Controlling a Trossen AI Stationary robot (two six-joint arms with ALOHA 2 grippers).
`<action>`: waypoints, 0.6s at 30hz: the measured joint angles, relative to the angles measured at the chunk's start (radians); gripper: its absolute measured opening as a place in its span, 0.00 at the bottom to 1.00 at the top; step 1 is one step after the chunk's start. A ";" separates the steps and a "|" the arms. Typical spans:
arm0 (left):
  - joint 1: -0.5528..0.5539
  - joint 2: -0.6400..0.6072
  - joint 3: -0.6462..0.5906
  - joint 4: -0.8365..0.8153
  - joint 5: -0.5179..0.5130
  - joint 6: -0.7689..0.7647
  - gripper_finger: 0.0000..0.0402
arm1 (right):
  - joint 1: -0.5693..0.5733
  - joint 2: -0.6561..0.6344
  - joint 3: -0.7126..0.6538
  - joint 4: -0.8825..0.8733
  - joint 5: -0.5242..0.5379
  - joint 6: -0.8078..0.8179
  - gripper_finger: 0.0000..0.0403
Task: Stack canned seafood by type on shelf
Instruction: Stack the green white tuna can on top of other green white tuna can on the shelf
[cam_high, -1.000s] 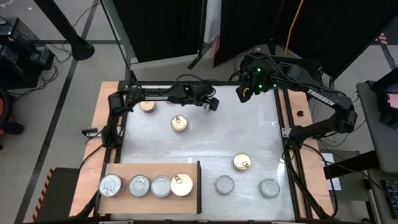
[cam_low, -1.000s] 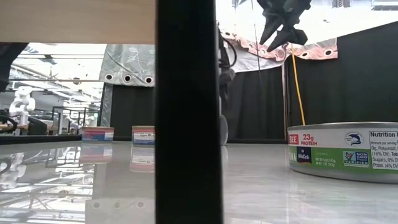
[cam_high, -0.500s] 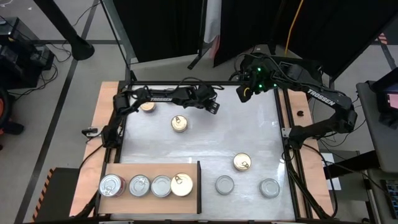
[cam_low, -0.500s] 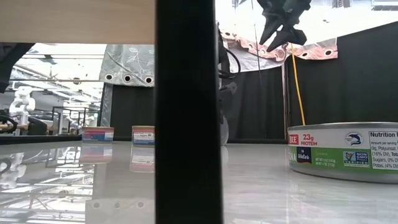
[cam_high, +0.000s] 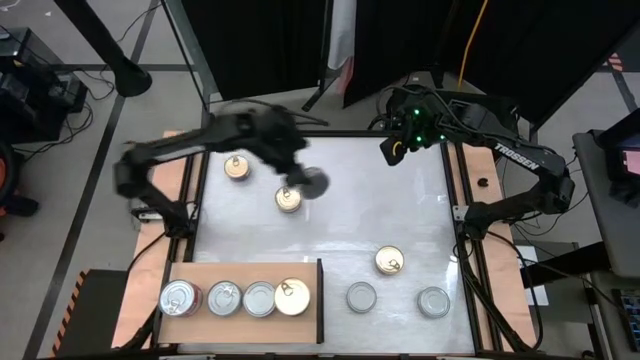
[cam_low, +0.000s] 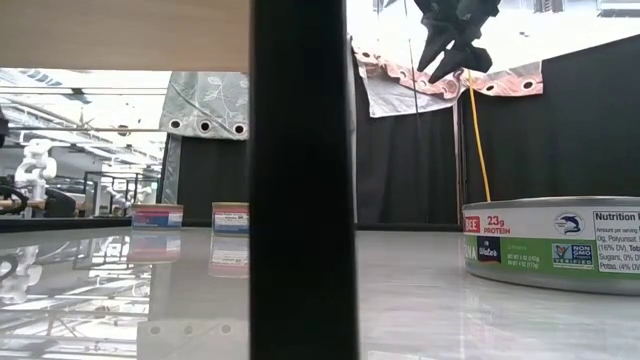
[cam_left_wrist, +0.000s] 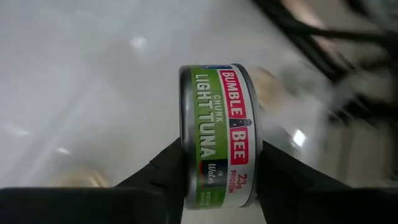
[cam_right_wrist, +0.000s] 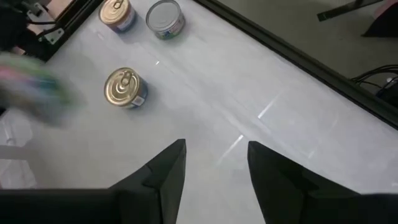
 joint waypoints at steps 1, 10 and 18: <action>0.000 -0.049 0.001 -0.050 0.044 0.019 0.37 | 0.003 0.000 0.000 0.000 0.000 0.002 0.41; -0.081 -0.349 0.001 -0.423 0.453 0.087 0.37 | 0.085 0.000 0.000 0.011 -0.062 0.178 0.41; -0.296 -0.408 -0.086 -0.536 0.461 0.115 0.37 | 0.282 0.000 0.000 0.258 -0.084 0.468 0.41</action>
